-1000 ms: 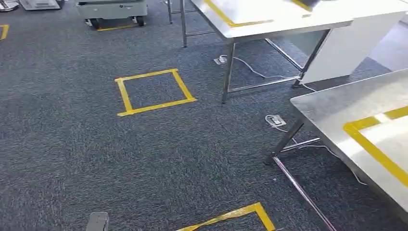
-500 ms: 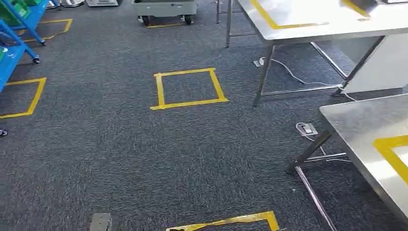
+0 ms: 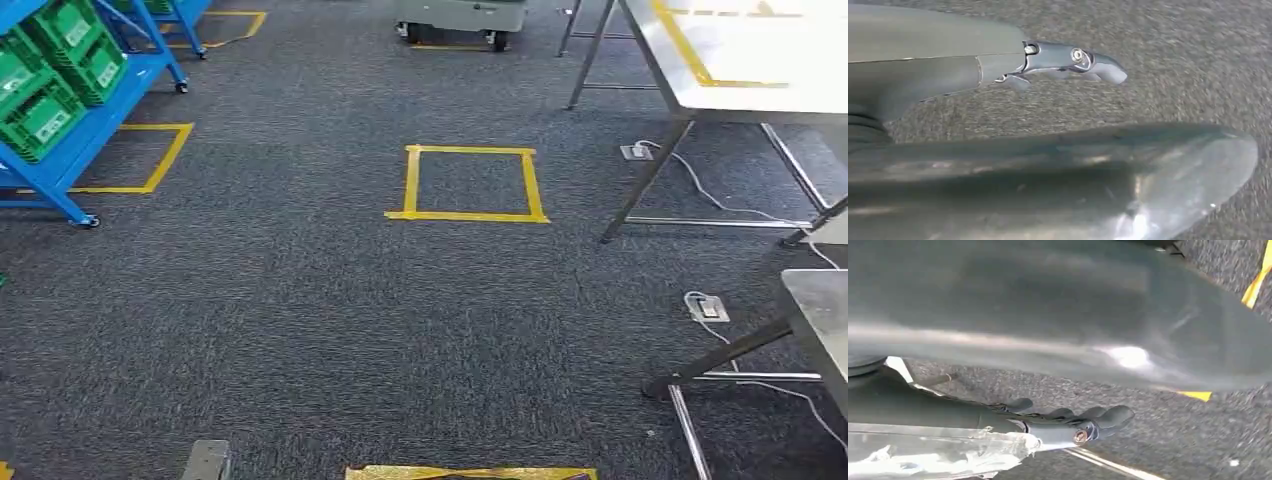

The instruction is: Take the parts from the cabinet and place them on the table.

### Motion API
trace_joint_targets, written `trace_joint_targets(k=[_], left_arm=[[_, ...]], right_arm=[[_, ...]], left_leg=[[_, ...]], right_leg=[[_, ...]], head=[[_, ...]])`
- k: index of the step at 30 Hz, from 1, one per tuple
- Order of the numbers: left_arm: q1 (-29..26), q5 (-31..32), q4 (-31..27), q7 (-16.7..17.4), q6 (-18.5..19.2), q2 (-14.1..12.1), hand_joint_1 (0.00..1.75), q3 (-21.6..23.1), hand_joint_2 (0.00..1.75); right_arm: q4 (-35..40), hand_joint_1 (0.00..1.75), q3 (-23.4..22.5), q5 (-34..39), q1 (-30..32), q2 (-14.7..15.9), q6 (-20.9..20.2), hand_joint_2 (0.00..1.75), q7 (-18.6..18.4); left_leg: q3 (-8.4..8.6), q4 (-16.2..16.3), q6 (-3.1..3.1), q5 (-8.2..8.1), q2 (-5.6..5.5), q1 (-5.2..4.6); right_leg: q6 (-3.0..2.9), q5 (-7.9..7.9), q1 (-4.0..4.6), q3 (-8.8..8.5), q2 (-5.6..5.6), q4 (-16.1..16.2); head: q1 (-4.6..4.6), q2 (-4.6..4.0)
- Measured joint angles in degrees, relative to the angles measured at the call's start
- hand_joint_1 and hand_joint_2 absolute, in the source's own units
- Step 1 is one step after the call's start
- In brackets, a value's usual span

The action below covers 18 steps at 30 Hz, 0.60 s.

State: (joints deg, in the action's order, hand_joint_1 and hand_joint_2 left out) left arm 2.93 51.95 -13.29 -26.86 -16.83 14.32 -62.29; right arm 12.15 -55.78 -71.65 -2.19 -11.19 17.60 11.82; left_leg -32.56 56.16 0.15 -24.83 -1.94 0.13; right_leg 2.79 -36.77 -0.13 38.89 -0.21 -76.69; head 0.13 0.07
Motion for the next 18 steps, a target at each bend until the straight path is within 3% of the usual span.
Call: trace_joint_targets(k=[1,2,3,4,5,6,9,10,11,12,14,15,16,17,18], left_arm=[[-0.1,0.0,0.0,0.0,0.0,0.0,0.0,0.0,0.0],[-0.2,0.0,0.0,0.0,0.0,0.0,0.0,0.0,0.0],[-0.2,0.2,0.0,0.0,0.0,0.0,0.0,0.0,0.0],[-0.1,0.2,0.0,0.0,0.0,0.0,0.0,0.0,0.0],[-0.1,0.2,0.0,-0.1,-0.1,0.0,0.0,0.0,0.0],[0.0,0.2,0.0,-0.1,-0.2,0.0,0.0,0.0,0.0],[-0.4,0.4,0.0,-0.2,-0.3,0.0,0.0,0.0,0.0],[-0.6,0.5,0.0,-0.2,-0.3,0.0,0.0,0.0,0.0],[-0.6,0.5,0.0,-0.3,-0.3,0.0,0.0,0.0,0.0],[-0.4,0.6,0.0,-0.3,-0.3,0.0,0.0,0.0,0.0],[-0.1,0.7,0.0,-0.3,-0.4,0.0,0.0,0.0,0.0],[-0.1,0.7,0.0,-0.3,-0.4,0.0,0.0,0.0,0.0],[-0.3,0.7,0.0,-0.3,-0.3,0.0,0.0,0.0,0.0],[-0.4,0.7,0.0,-0.3,-0.3,0.0,0.0,0.0,0.0],[-0.4,0.7,0.0,-0.3,-0.4,0.0,0.0,0.0,0.0]], right_arm=[[0.0,0.0,0.0,0.0,0.1,0.0,-0.2,0.0,0.0],[0.0,0.0,0.0,-0.1,0.1,0.0,-0.4,0.0,0.0],[0.0,0.0,0.0,-0.2,0.0,0.0,-0.4,0.0,0.0],[0.0,0.0,0.0,-0.2,0.0,0.0,-0.4,0.0,0.0],[0.0,0.0,0.0,-0.2,0.0,0.0,-0.5,0.0,0.0],[0.0,0.0,0.0,-0.3,0.0,0.0,-0.6,0.0,0.0],[0.0,0.0,0.0,-0.4,-0.1,0.0,-0.6,0.0,-0.1],[0.0,0.0,0.1,-0.5,-0.1,0.0,-0.7,0.0,-0.1],[0.0,0.0,0.1,-0.5,-0.2,0.0,-0.7,0.0,-0.1],[0.0,0.0,0.1,-0.5,-0.1,0.0,-0.7,0.0,-0.1],[0.0,0.0,0.1,-0.6,0.2,0.0,-0.7,0.0,-0.1],[0.0,0.0,0.1,-0.7,0.3,0.1,-0.8,0.0,-0.1],[0.0,0.0,0.1,-0.7,0.2,0.1,-0.8,0.0,-0.1],[0.0,0.0,0.1,-0.8,0.1,0.0,-0.8,0.0,-0.1],[0.0,0.0,0.1,-0.8,0.1,0.0,-0.8,0.0,-0.1]], left_leg=[[0.05,0.0,-0.01,0.01,-0.87,0.0],[0.15,0.0,-0.06,0.04,-1.88,0.02],[0.29,0.0,-0.13,0.05,-2.77,0.08],[0.4,0.1,-0.39,0.05,-3.63,0.19],[0.27,0.2,-0.72,0.1,-4.28,0.07],[-0.12,0.6,-1.08,0.06,-5.1,-0.03],[-0.59,-0.1,-2.28,0.82,-6.46,0.5],[-0.77,0.1,-2.47,0.52,-6.02,0.54],[-1.42,1.7,-2.58,-0.81,-2.15,0.06],[-3.22,5.3,-2.75,-3.12,-0.26,0.02],[-7.59,14.5,-2.91,-7.23,0.95,0.04],[-9.11,17.6,-2.94,-8.11,1.08,0.04],[-9.27,18.0,-2.93,-7.51,1.16,0.05],[-8.0,15.7,-2.85,-5.58,1.25,0.04],[-5.63,11.3,-2.72,-3.09,1.6,0.02]], right_leg=[[-0.09,1.13,-0.01,0.04,0.0,0.6],[-0.17,3.64,-0.08,-1.27,0.11,4.0],[-0.25,6.4,-0.21,-3.41,0.53,8.8],[-0.22,9.05,-0.48,-5.96,2.01,14.3],[-0.09,8.82,-0.84,-7.23,5.21,17.1],[-0.33,8.87,-0.94,-7.34,5.18,17.8],[-1.36,9.15,-0.35,-7.43,3.63,17.6],[-2.01,9.52,-0.7,-7.49,2.77,18.1],[-2.38,9.59,-0.54,-7.52,2.2,18.2],[-2.67,9.57,-0.38,-7.48,1.4,18.2],[-2.88,9.44,-0.12,-7.42,-0.57,18.2],[-2.94,9.4,-0.04,-7.39,-1.48,18.2],[-2.99,9.35,0.0,-7.41,-2.3,18.2],[-3.01,9.29,0.02,-7.44,-3.09,18.2],[-2.95,9.23,0.03,-7.57,-3.83,18.2]], head=[[0.0,0.0],[0.0,0.0],[-0.02,0.0],[0.02,0.0],[0.02,0.0],[-0.07,0.0],[-0.04,0.0],[-0.04,0.0],[-0.31,0.0],[-0.7,0.0],[-0.7,0.0],[-0.7,0.0],[-0.7,0.0],[-0.72,0.0],[-0.72,0.0]])
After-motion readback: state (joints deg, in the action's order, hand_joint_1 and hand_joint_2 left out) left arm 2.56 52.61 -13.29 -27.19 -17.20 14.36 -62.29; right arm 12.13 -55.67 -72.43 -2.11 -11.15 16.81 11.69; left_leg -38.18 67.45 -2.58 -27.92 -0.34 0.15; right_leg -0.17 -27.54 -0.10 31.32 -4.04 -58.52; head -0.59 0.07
